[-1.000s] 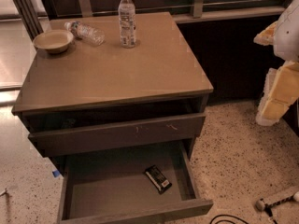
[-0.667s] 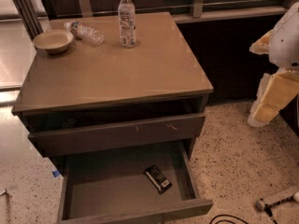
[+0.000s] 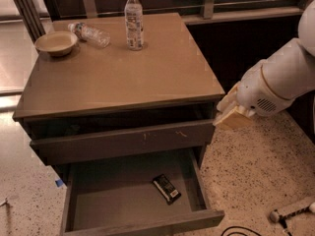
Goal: Pick rxbar chocolate from middle drawer and place on counter
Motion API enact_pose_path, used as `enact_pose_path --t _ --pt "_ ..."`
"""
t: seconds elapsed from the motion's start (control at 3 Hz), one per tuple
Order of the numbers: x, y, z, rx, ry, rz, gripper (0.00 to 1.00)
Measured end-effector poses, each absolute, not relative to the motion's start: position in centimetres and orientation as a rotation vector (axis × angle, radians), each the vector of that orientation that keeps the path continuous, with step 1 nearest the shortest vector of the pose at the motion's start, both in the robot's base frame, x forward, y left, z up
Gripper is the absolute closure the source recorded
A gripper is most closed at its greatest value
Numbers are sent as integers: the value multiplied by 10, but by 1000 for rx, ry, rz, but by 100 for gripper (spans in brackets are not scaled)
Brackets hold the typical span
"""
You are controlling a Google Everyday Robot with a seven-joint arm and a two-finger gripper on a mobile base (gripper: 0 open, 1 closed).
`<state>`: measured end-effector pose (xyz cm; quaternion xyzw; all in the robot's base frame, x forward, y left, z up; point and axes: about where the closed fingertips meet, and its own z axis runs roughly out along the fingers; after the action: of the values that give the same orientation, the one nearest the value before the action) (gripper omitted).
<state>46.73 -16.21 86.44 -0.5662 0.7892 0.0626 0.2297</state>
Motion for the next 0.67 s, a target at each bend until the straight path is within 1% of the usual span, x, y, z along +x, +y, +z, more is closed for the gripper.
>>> enact_pose_path --t 0.33,0.67 --pt "484 -157 867 -1509 2132 141 82" --pt "483 -157 867 -1509 2132 140 100"
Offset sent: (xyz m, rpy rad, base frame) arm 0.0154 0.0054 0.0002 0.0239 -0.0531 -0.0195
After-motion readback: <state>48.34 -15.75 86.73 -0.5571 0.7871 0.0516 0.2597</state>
